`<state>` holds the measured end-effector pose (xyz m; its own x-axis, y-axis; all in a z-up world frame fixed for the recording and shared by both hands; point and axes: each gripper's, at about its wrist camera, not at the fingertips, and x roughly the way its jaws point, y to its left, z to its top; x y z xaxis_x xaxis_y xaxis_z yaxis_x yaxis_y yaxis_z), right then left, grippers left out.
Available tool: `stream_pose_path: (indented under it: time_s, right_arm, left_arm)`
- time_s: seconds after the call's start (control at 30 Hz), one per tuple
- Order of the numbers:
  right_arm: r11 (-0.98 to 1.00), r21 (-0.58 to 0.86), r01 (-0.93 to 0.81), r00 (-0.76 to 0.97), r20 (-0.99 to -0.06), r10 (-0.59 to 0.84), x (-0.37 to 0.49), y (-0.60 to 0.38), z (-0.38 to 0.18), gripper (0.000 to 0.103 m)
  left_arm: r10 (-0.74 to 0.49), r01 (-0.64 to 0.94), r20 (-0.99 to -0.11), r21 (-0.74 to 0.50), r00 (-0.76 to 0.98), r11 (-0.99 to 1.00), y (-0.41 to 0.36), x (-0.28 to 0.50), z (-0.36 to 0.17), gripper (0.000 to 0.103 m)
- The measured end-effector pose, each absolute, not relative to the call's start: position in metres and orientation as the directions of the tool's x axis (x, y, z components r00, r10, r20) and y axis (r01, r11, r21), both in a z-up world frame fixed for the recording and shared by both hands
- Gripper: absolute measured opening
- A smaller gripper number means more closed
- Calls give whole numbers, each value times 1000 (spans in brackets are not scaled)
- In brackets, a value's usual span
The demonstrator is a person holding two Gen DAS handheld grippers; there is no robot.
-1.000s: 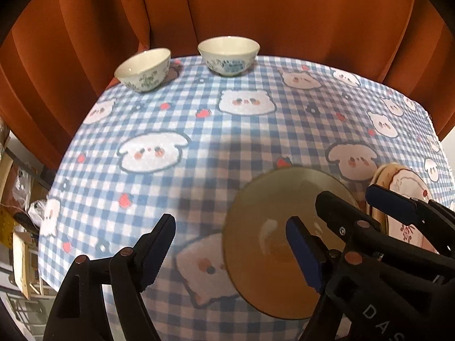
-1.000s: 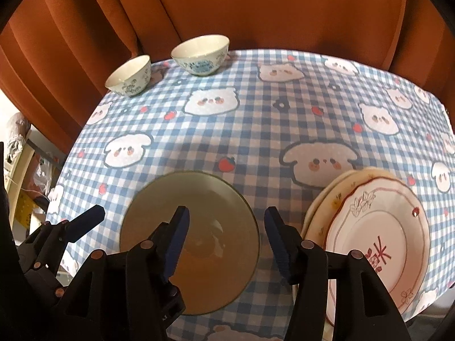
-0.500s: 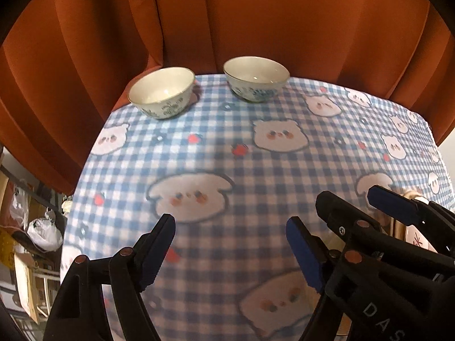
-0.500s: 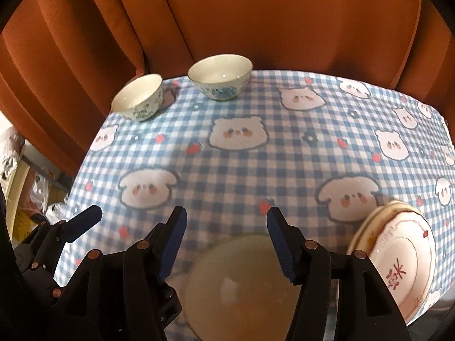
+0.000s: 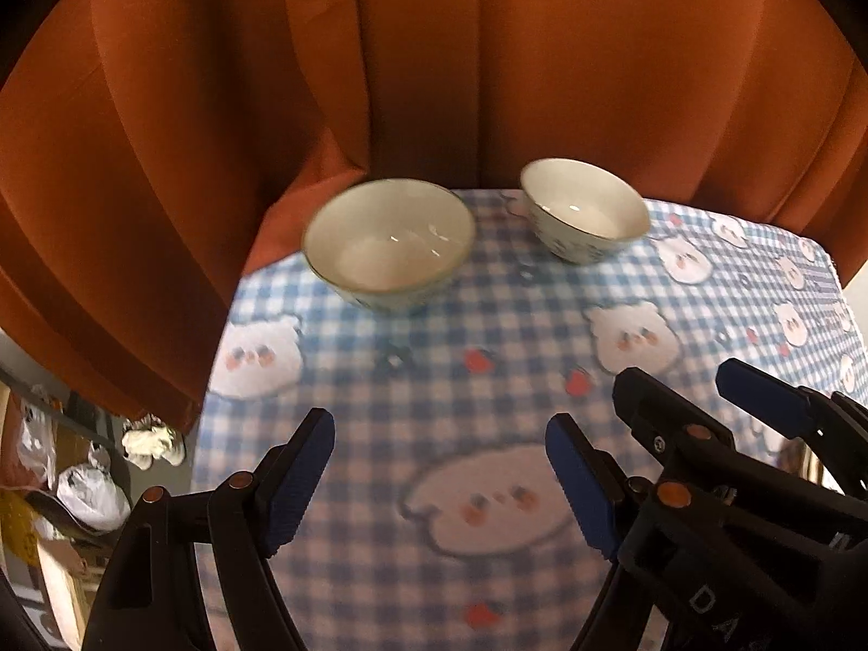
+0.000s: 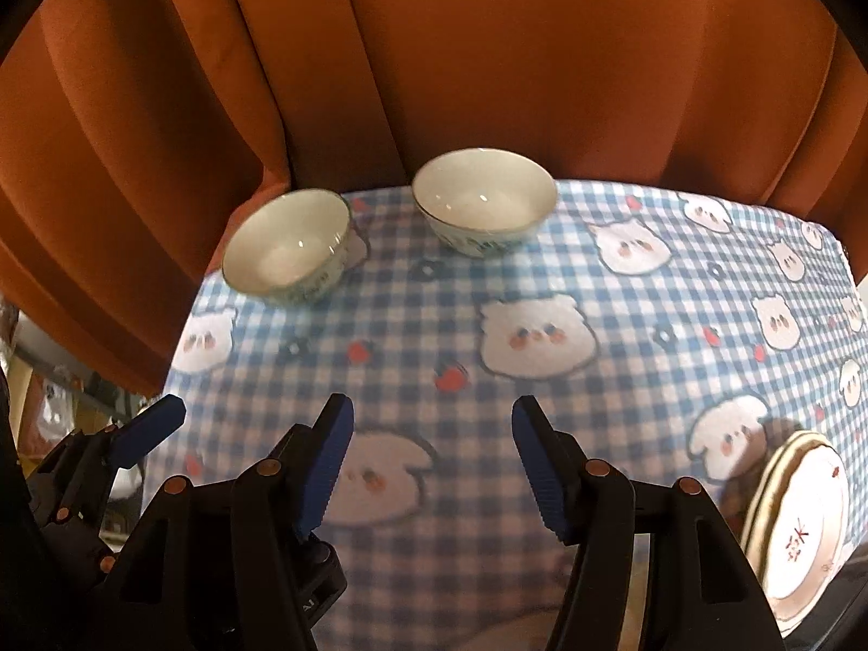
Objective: Organize plates and bowls
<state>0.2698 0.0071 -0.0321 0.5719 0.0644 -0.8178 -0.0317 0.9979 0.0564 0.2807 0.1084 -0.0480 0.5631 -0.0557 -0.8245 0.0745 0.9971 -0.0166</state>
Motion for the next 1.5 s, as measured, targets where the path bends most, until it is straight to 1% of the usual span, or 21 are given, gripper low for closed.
stream_pose_path:
  time_s: [0.37,0.57,0.83,0.97,1.03,1.07,1.17,1.2,1.23,1.27,1.3,1.37,1.43,1.5]
  right_arm:
    - [998,59,-3,598,-800,49,338,56,-37,65]
    - [998,55,28,614,-789,27,376,72,-45,65]
    - [995,59,76,620,-785,-1,414,77,-57,65]
    - [995,58,82,613,-790,-4,427,78,-68,64]
    - [995,58,85,605,-796,-5,432,79,-74,61]
    - [994,61,86,601,-799,-3,435,79,-77,60]
    - [995,63,83,594,-805,1,441,82,-84,51]
    - [995,64,80,589,-808,4,444,83,-87,49]
    - [995,66,77,585,-811,9,445,82,-89,48]
    - [995,68,72,582,-813,13,447,83,-91,41]
    - [995,66,68,576,-817,15,448,83,-93,32]
    - [995,84,52,564,-825,40,451,84,-97,26]
    - [995,95,41,565,-823,55,452,84,-97,21]
    - [995,94,34,566,-822,59,452,86,-97,19]
  left_arm:
    - [-25,65,-803,17,596,998,148,349,-50,82]
    - [-4,63,-790,44,613,997,155,387,-60,81]
    - [-12,68,-790,37,613,997,158,422,-76,81]
    - [3,62,-795,51,607,997,160,436,-88,79]
    - [0,63,-802,48,597,997,162,440,-94,78]
    - [-4,61,-807,40,590,997,163,443,-98,76]
    - [-27,63,-823,10,567,998,165,451,-108,71]
    - [-33,62,-826,3,563,998,165,451,-110,69]
    - [-35,61,-828,-1,560,998,165,453,-112,58]
    - [-19,55,-829,14,559,998,165,454,-114,48]
    - [-15,54,-830,18,557,998,166,454,-114,46]
    - [-17,57,-829,18,558,998,167,456,-116,39]
    - [-11,52,-827,22,562,998,168,455,-116,35]
    - [-8,49,-828,23,561,999,168,457,-118,34]
